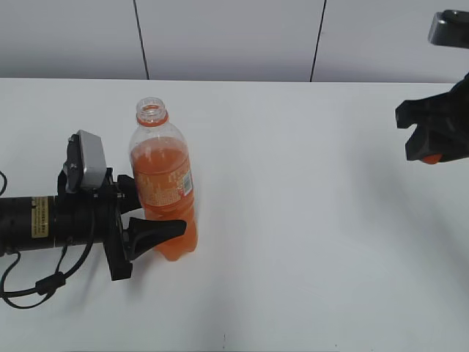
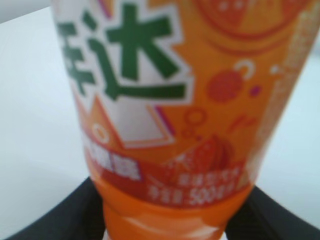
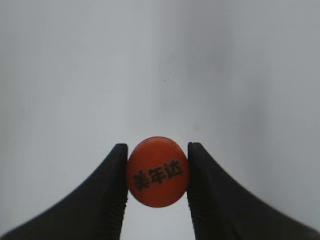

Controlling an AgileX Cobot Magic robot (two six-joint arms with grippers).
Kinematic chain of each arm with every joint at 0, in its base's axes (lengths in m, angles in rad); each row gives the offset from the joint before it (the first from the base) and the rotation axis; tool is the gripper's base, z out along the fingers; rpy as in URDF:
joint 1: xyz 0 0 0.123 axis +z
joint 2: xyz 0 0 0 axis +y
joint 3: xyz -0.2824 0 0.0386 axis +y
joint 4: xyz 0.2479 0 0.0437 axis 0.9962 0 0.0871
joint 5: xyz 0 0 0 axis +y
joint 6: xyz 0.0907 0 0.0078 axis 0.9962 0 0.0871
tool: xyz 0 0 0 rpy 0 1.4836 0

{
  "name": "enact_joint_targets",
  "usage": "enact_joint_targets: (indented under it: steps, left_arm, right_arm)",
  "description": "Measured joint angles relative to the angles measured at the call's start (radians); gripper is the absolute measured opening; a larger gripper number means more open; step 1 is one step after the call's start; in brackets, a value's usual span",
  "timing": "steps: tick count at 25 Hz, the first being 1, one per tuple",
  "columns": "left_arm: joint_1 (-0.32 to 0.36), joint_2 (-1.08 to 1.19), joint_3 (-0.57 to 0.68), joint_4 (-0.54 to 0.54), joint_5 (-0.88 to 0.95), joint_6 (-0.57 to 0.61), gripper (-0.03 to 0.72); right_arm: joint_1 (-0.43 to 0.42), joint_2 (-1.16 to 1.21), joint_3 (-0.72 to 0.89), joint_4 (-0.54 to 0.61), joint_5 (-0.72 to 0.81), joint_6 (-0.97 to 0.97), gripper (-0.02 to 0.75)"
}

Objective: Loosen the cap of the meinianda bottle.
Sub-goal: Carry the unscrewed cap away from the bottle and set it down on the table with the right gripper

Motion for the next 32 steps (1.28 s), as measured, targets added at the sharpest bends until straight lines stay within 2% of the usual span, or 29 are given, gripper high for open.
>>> enact_joint_targets:
  steps: [8, 17, 24, 32]
  left_arm:
    - [0.0, 0.0, 0.0, 0.0, 0.0, 0.0, 0.4]
    - [0.0, 0.0, 0.0, 0.0, 0.0, 0.0, 0.4]
    - [0.0, 0.0, 0.0, 0.0, 0.0, 0.0, 0.4]
    - [0.0, 0.0, 0.0, 0.0, -0.001, 0.0, 0.4]
  right_arm:
    - [0.0, 0.052, 0.139, 0.024, -0.193, 0.018, 0.272]
    - [0.0, 0.229, 0.142, 0.014, -0.358, 0.016, 0.272]
    - [0.0, 0.341, 0.142, -0.069, -0.505, 0.016, 0.272]
    - [0.0, 0.44, 0.142, -0.104, -0.571, 0.016, 0.272]
